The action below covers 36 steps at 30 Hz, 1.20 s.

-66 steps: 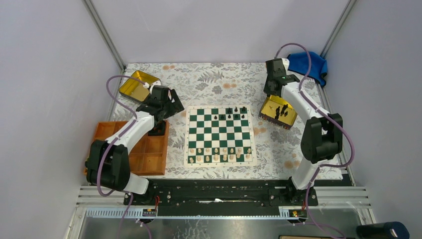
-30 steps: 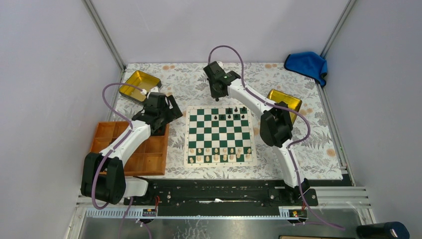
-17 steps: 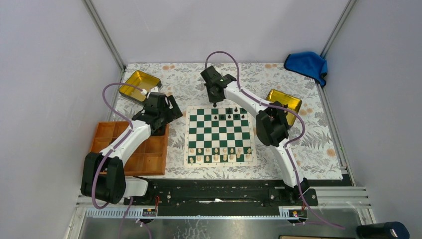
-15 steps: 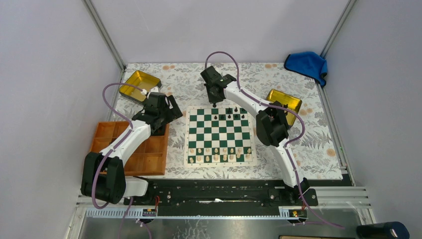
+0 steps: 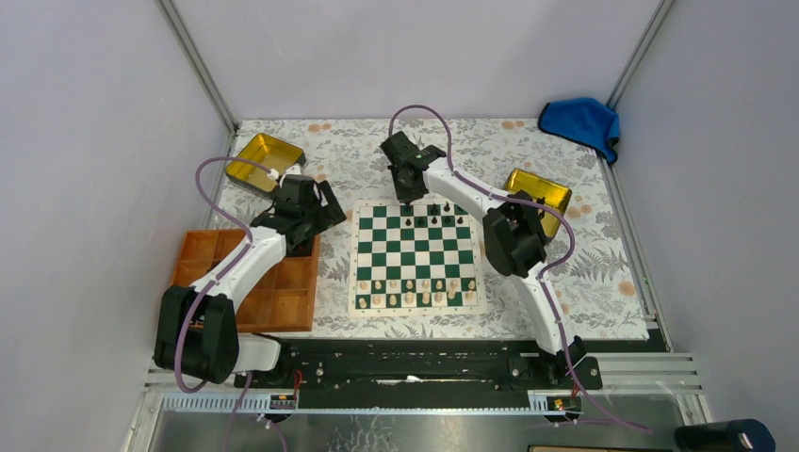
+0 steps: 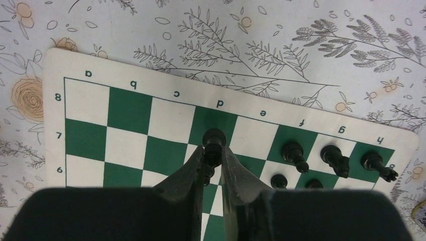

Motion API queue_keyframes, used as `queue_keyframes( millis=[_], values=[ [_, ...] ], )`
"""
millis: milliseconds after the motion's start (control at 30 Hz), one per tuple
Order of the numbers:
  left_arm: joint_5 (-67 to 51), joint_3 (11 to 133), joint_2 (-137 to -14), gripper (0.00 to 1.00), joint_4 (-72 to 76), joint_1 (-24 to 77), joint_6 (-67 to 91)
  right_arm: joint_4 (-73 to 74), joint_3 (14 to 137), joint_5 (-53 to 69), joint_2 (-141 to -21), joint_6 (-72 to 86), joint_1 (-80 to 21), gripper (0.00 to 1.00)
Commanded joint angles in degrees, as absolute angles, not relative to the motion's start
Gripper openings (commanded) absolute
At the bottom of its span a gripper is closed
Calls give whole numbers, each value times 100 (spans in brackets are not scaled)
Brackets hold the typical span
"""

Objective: Set up the chess pieces on the board
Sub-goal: Place the chess piece on the chessboard.

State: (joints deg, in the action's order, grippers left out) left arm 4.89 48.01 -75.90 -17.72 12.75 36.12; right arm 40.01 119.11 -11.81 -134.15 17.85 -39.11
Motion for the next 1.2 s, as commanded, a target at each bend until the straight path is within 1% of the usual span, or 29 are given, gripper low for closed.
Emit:
queue_keyframes(
  millis=[0, 667, 733, 800, 900, 1033, 1100, 1167],
  values=[
    [431, 4772, -7633, 99, -1597, 1301, 3589, 3873, 11926, -1031, -13456, 1822, -3972, 0],
    [449, 4889, -7820, 99, -1622, 1301, 3509, 3959, 12213, -999, -13737, 1728, -3964, 0],
    [446, 4903, -7843, 99, -1621, 1301, 3504, 3955, 12203, -993, -13737, 1708, -3964, 5],
    [440, 4913, -7861, 99, -1626, 1301, 3490, 3963, 12199, -993, -13737, 1679, -3964, 14],
    [439, 4922, -7883, 99, -1626, 1301, 3489, 3961, 12204, -1009, -13699, 1638, -3964, 24],
    [435, 4939, -7891, 99, -1628, 1301, 3490, 3980, 12253, -1069, -13640, 1571, -3964, 32],
    [439, 4955, -7890, 99, -1626, 1301, 3490, 4000, 12276, -1089, -13619, 1556, -3964, 38],
    [439, 4972, -7895, 99, -1630, 1301, 3491, 3999, 12279, -1106, -13581, 1537, -3962, 39]
  ],
)
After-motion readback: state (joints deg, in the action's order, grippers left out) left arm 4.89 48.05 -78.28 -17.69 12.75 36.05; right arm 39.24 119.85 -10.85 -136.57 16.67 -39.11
